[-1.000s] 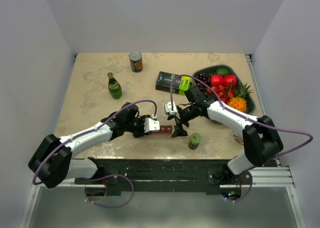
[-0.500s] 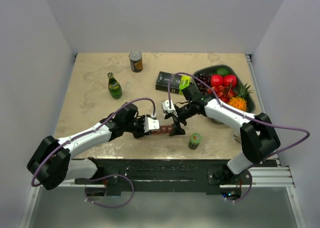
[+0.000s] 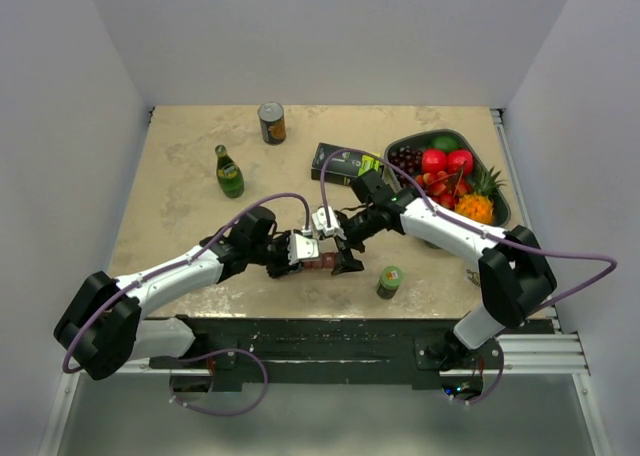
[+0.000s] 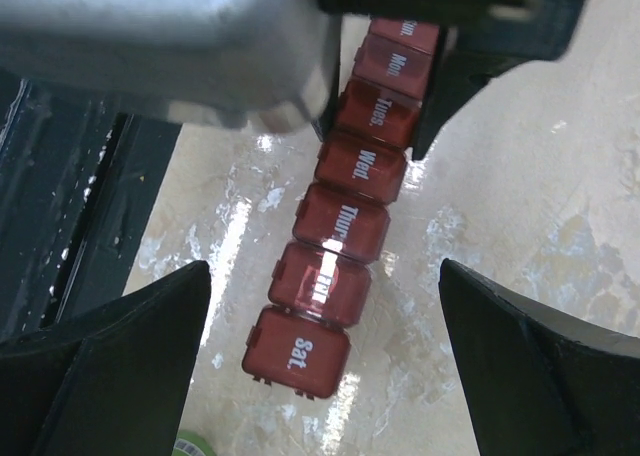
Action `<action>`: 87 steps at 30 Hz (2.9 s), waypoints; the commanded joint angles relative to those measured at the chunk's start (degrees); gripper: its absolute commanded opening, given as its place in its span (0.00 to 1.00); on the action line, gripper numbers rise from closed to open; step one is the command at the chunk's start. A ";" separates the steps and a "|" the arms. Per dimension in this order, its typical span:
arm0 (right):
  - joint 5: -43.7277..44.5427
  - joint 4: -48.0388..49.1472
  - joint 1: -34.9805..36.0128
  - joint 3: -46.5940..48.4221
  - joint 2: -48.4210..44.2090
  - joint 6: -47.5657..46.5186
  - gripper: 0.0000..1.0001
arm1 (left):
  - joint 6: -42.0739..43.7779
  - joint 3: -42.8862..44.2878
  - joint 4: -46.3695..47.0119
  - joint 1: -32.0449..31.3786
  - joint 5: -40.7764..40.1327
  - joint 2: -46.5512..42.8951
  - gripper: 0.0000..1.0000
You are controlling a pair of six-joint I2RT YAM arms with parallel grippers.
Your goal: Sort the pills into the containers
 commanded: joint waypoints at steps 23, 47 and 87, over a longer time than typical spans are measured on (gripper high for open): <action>9.44 4.56 -0.34 -5.15 -4.08 7.93 0.92 | -3.82 2.99 1.59 -0.26 0.33 1.16 0.00; 10.50 3.69 -0.52 -4.97 -2.06 7.93 0.66 | -4.70 3.34 1.41 -0.26 -0.28 1.07 0.00; -13.15 -7.92 -10.01 5.40 12.00 14.08 0.20 | -1.80 1.32 4.75 -0.87 -10.74 -1.04 0.00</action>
